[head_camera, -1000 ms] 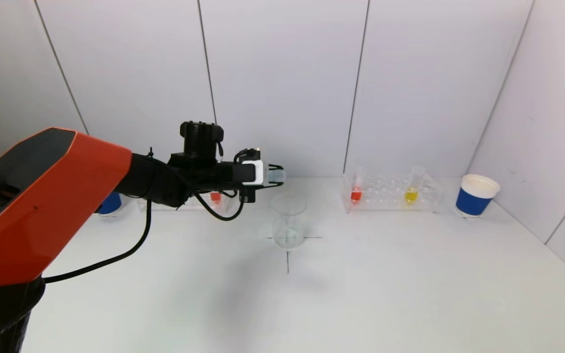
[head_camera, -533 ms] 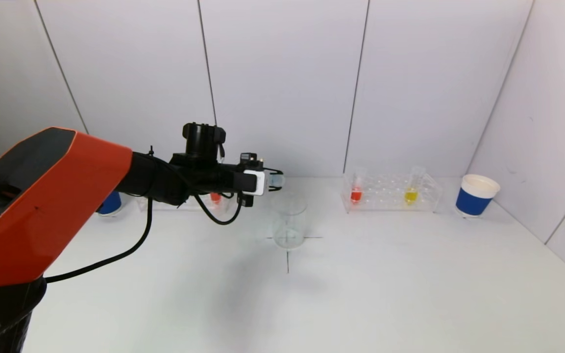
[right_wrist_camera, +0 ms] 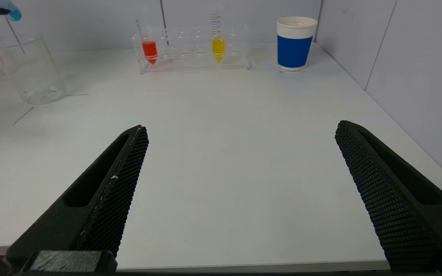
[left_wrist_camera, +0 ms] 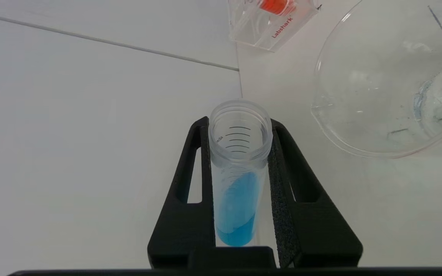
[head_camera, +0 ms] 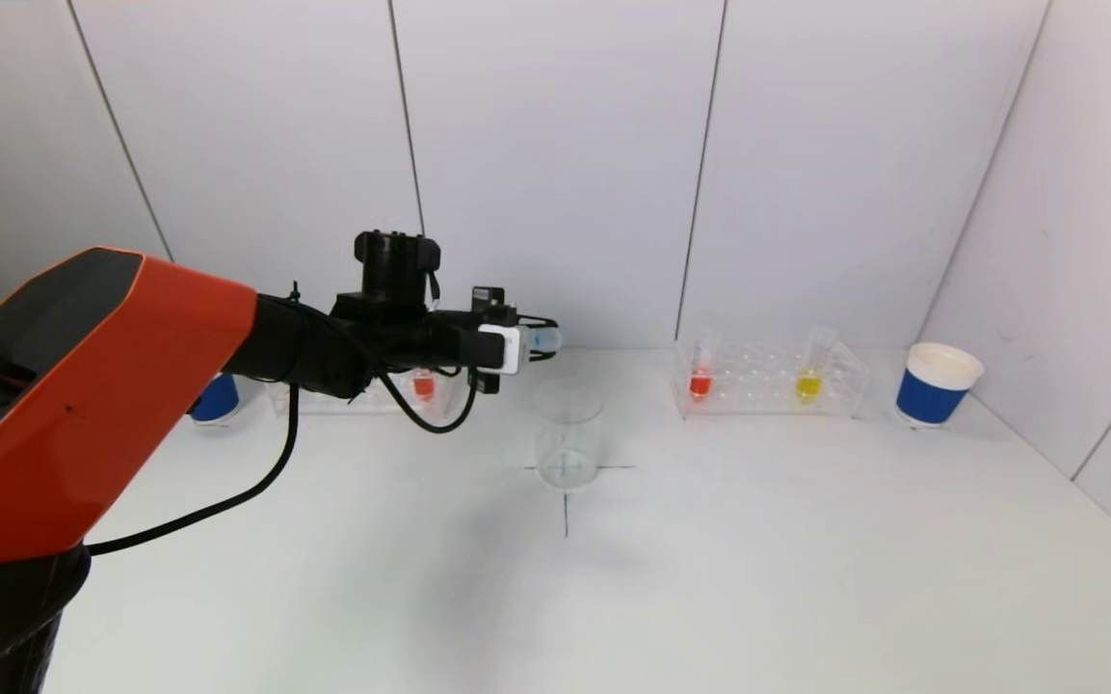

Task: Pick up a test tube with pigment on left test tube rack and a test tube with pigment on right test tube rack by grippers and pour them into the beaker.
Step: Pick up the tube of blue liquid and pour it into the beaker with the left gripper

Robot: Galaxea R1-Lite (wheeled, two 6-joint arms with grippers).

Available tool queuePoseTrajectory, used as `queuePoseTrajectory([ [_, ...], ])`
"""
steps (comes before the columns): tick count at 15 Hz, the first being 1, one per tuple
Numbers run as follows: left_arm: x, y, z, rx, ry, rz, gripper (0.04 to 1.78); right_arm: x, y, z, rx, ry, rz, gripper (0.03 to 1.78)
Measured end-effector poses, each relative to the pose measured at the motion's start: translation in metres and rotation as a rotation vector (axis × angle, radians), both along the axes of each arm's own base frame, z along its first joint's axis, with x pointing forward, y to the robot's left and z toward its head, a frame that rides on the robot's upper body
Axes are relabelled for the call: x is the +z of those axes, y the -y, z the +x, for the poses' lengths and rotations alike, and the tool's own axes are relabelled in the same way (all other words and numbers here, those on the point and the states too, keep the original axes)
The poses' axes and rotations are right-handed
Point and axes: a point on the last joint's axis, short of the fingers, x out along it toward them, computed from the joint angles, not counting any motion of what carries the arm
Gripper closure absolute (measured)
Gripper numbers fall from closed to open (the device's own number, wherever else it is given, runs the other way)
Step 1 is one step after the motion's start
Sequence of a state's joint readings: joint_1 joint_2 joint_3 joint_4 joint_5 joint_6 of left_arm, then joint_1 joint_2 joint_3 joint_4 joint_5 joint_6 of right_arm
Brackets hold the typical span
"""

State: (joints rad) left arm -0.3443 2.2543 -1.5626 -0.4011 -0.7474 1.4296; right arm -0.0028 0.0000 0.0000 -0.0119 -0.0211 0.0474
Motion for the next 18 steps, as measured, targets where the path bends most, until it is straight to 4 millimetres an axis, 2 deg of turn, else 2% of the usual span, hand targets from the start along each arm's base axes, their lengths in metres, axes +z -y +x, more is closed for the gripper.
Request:
queuePoseTrajectory([
  [11,-0.002,0.004,-0.004,-0.053,0.121,-0.052,1.38,0.0,0.0,0.0,0.0,0.0,0.0,0.04],
  [18,-0.009,0.005,-0.006,-0.08,0.228,0.005,1.38,0.0,0.0,0.0,0.0,0.0,0.0,0.04],
])
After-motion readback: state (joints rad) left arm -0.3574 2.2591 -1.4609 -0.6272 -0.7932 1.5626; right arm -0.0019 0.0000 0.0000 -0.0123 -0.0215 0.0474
